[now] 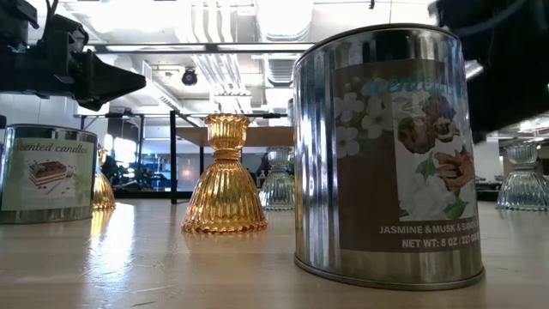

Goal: Pick & Place candle stick holders
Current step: Put the top brown scented candle on the shelf

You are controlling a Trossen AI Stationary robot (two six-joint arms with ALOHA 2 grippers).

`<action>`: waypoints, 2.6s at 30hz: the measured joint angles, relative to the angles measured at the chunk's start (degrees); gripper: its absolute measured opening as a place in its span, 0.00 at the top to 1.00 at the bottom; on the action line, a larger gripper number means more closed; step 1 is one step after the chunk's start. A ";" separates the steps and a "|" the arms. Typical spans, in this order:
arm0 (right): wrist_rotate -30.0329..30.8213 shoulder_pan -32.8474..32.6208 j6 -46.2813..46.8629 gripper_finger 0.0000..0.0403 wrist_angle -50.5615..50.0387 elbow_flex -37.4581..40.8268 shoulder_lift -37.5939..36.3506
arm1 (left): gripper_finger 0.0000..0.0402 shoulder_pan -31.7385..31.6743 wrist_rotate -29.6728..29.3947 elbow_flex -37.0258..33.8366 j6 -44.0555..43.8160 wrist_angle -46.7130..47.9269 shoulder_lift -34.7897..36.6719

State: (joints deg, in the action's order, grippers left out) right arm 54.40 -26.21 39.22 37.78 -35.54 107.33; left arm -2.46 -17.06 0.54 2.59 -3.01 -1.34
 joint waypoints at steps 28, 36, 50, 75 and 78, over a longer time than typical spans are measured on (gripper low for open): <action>-34.53 35.40 -28.70 0.13 -11.92 -9.40 -21.98 | 0.77 -0.02 0.01 -0.02 -0.02 -0.02 0.01; -36.87 39.53 -26.60 0.13 -12.03 -12.96 -17.18 | 0.77 0.00 0.01 -0.02 -0.01 -0.02 0.01; -40.95 45.53 -24.61 0.13 -16.36 -16.12 -14.21 | 0.77 0.00 0.00 -0.02 0.00 0.00 -0.23; -35.64 46.38 -20.14 0.13 -18.76 -15.87 -14.36 | 0.77 -0.01 0.01 -0.02 -0.02 -0.02 -0.48; -34.90 46.38 -20.41 0.13 -18.93 -15.86 -14.36 | 0.77 -0.02 0.02 0.00 -0.02 -0.02 -0.48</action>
State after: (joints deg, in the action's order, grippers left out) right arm 19.49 20.16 18.81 18.85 -51.40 92.97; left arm -2.48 -17.04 0.54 2.57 -3.03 -1.83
